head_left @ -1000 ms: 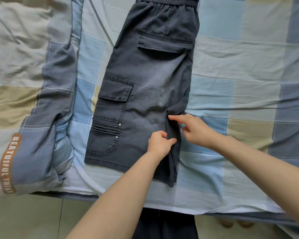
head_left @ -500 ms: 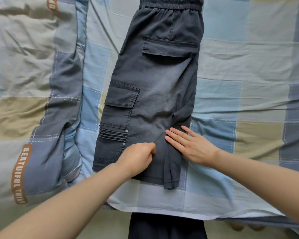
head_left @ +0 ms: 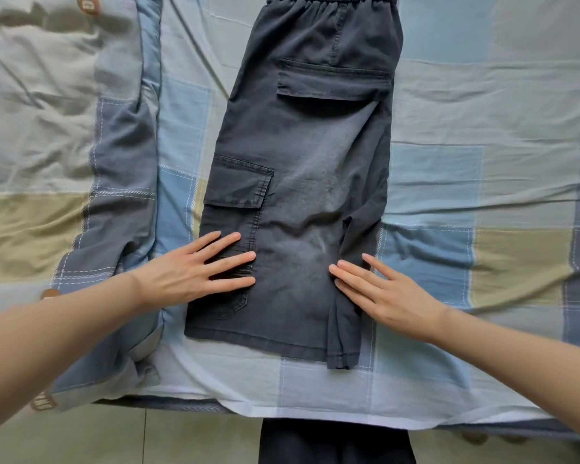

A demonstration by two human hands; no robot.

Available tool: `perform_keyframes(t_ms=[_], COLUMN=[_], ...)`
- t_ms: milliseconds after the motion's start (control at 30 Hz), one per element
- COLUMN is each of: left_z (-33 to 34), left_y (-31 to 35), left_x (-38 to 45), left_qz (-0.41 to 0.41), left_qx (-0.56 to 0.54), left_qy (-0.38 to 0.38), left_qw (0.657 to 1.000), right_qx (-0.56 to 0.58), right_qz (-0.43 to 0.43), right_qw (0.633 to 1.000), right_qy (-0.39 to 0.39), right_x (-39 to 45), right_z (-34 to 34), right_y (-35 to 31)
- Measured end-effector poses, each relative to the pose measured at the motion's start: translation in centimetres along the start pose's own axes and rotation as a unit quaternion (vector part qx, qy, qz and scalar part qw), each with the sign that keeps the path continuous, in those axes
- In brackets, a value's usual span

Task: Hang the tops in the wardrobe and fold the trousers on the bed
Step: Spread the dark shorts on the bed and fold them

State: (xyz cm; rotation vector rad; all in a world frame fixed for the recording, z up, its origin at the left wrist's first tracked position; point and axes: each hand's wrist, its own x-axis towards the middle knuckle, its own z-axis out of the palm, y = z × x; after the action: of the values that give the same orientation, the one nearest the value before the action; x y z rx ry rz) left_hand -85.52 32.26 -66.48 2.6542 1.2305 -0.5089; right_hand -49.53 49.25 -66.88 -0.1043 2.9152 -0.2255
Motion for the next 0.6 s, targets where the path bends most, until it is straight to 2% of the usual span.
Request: perform_keyframes(t_ms=[100,200,333,400,433,467,500,533,567,600], left_z=[0.9,0.7,-0.8,-1.5,-1.9,-2.3,-2.9,-3.8,-4.6,-4.9], left_y=[0.1,-0.4,-0.1,0.7,1.1,1.6,1.9,2.0,1.6,1.2], left_x=[0.0,0.4,0.4,0.4,0.5,0.7,1.0,1.3,1.6,2.0], left_qz=[-0.002,0.004,-0.034,-0.081,-0.115,-0.161,-0.231,-0.301,-0.348,-0.372], left_qx=[-0.004,-0.031,-0.125,-0.206,-0.269,-0.346,-0.450,-0.569,-0.684,-0.781], left_qy=[0.004,-0.032,-0.077,-0.079,-0.090,-0.091,-0.072,-0.043,-0.015,0.008], left_qw=[1.000,0.999,0.989,0.972,0.952,0.920,0.859,0.764,0.641,0.501], right_qx=[-0.011,0.023,0.071,0.151,0.231,0.337,0.445,0.534,0.615,0.691], right_qz=[0.028,0.053,0.067,0.072,0.091,0.137,0.199,0.264,0.323,0.376], right_qw=[0.999,0.998,0.993,0.981,0.963,0.924,0.867,0.799,0.719,0.617], right_qy=[-0.009,-0.024,-0.065,-0.093,-0.107,-0.117,-0.107,-0.076,-0.027,0.018], right_x=[-0.7,0.2,1.8,1.7,1.4,1.2,0.9,0.5,0.0,-0.3], right_z=[1.4,2.3,1.0,0.3,-0.4,-1.5,-2.4,-3.2,-3.8,-4.0], right_y=[-0.7,-0.7,-0.3,0.0,0.2,0.4,0.6,1.0,1.5,2.0])
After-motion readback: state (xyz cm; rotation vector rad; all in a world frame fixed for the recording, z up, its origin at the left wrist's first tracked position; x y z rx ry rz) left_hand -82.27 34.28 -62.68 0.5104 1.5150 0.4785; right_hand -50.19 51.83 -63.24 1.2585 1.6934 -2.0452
